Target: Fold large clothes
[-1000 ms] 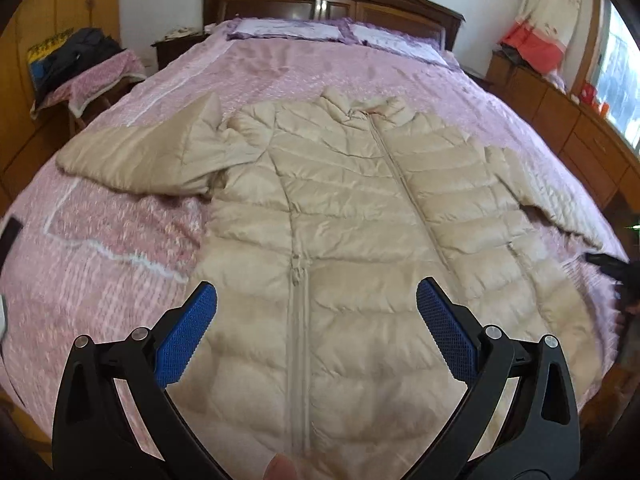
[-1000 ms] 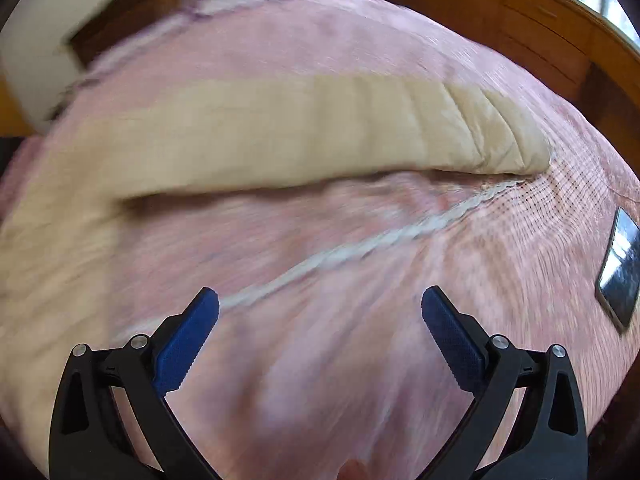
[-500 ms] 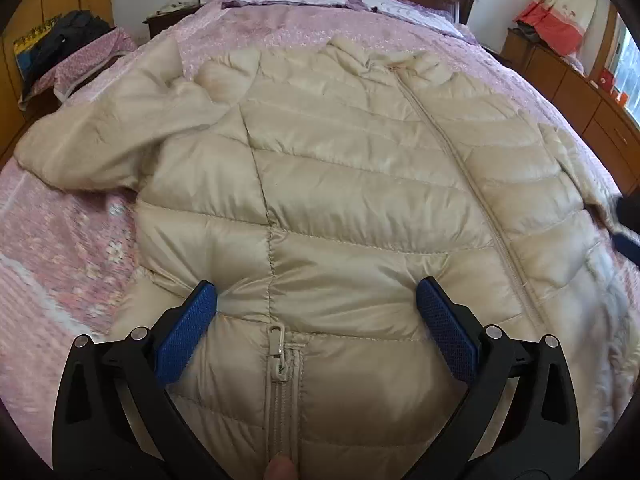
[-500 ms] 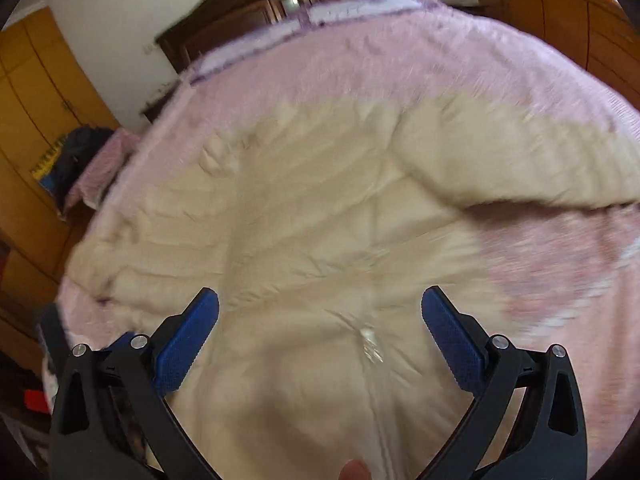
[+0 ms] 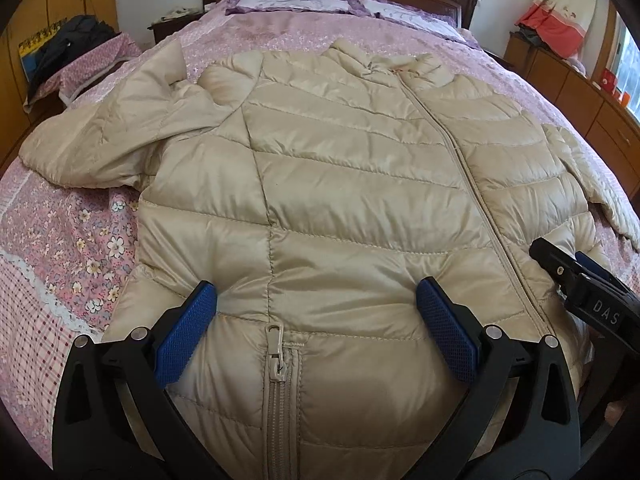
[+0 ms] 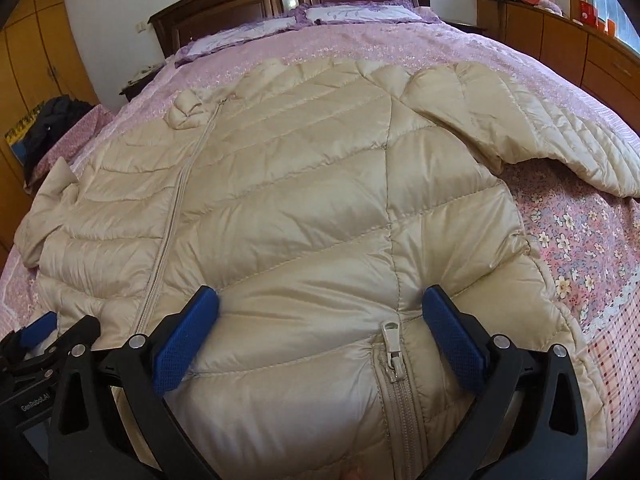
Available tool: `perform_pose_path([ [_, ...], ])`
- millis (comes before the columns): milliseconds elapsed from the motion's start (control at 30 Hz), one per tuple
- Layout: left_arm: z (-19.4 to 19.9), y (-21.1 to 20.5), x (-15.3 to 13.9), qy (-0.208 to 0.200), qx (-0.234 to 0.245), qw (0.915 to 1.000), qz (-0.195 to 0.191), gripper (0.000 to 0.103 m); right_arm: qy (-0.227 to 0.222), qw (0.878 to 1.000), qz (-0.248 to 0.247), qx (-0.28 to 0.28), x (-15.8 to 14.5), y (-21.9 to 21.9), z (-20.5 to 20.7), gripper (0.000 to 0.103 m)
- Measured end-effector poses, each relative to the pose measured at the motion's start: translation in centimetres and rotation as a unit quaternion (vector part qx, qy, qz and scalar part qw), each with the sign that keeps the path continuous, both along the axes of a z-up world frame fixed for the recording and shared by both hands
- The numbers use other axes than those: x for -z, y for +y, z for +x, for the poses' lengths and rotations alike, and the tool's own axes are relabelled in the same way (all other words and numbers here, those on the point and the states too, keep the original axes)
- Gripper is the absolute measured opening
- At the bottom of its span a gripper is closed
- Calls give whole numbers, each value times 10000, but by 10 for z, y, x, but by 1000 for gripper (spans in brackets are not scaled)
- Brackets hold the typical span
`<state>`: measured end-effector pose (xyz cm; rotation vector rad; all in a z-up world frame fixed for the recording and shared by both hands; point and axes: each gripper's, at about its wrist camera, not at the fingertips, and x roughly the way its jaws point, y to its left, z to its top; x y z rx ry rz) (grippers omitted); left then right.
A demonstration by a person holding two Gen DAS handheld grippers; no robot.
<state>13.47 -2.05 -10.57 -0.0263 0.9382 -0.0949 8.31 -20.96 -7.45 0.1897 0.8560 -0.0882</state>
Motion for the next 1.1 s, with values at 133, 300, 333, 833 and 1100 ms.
perform_pose_path([
  [133,0,0,0,-4,2,10000,7,99,-4,10000,-20,4,0,1,-1,99],
  [300,1,0,0,-2,1,10000,7,99,-25,10000,-7,8,-1,1,-5,99],
  [333,1,0,0,-2,1,10000,7,99,-29,10000,-10,9,-1,1,-5,99],
  [833,2,0,1,7,0,10000,17,99,85,9998,-182,19,0,6,-1,99],
  [1100,2,0,1,8,4,10000,20,99,92,9998,-189,26,-1,6,-1,99],
])
